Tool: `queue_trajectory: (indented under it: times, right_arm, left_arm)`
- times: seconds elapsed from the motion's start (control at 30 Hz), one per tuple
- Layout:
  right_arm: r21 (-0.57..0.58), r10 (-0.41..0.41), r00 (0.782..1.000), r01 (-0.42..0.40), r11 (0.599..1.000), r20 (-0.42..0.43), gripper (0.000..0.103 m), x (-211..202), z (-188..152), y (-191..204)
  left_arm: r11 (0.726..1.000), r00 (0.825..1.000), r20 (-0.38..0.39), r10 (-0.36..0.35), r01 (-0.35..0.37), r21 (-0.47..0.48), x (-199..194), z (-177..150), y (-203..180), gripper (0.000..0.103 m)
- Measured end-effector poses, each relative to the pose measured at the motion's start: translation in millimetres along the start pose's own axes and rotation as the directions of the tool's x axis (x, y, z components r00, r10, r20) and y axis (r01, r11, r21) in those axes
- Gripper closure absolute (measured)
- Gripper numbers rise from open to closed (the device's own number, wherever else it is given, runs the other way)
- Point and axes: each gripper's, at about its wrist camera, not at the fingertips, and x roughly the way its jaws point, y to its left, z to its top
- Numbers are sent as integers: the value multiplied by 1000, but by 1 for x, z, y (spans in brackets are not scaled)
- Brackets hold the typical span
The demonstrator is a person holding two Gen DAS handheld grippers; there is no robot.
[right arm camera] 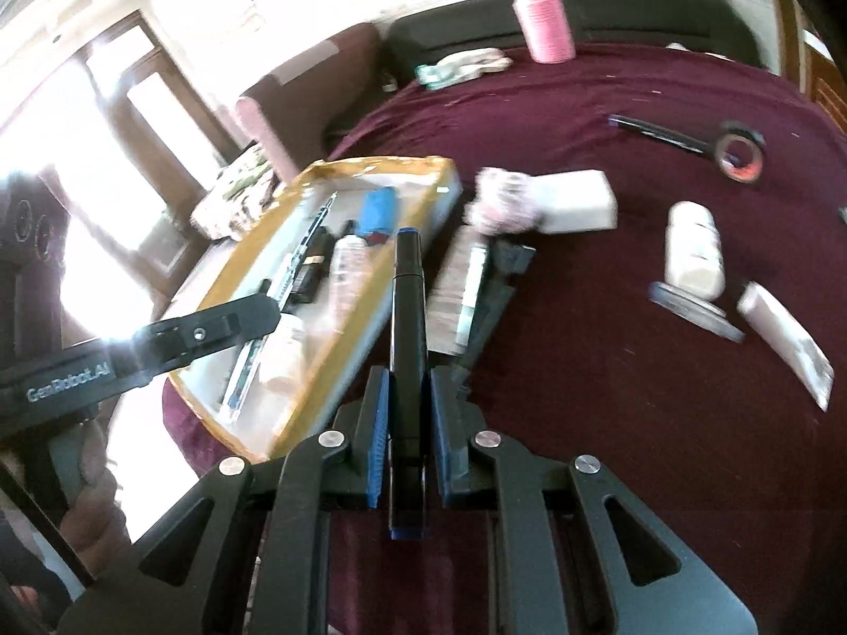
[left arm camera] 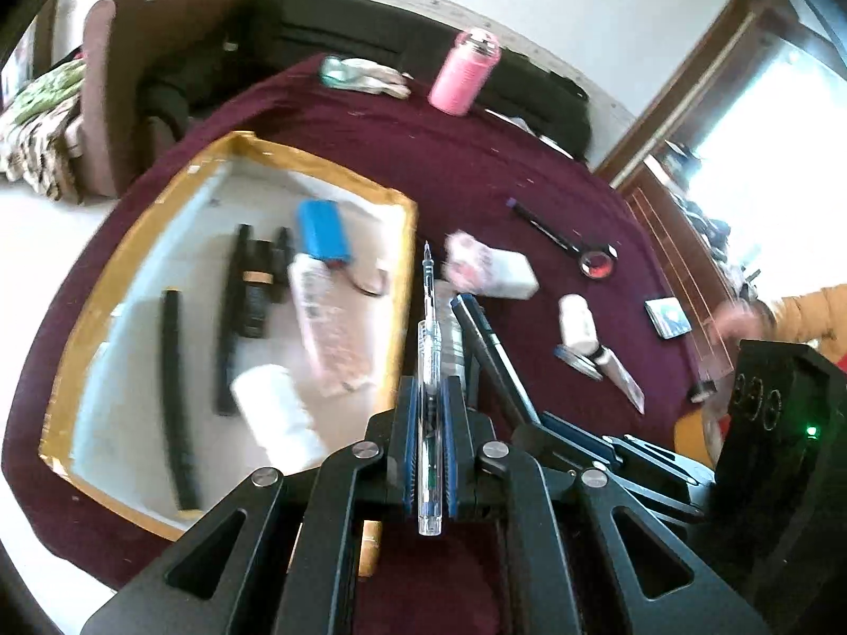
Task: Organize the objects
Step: 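Carry the marker and clear pen with both tools over the tray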
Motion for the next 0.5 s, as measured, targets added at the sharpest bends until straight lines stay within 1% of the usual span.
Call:
queue_trajectory:
  times: [0.2, 0.4, 0.5]
  right_arm:
    - [-30, 35, 999, -36, 999, -28, 90, 27, 13, 24]
    - [-32, 40, 998, -42, 999, -58, 90, 48, 24, 36]
    - [-38, 42, 997, -45, 998, -71, 90, 60, 33, 42]
  left_arm:
    - [998, 999, 2, 36, -36, -52, 2, 6, 30, 96]
    - [992, 996, -7, 85, -86, -88, 7, 19, 59, 96]
    - [990, 994, -12, 107, -107, -90, 12, 29, 71, 96]
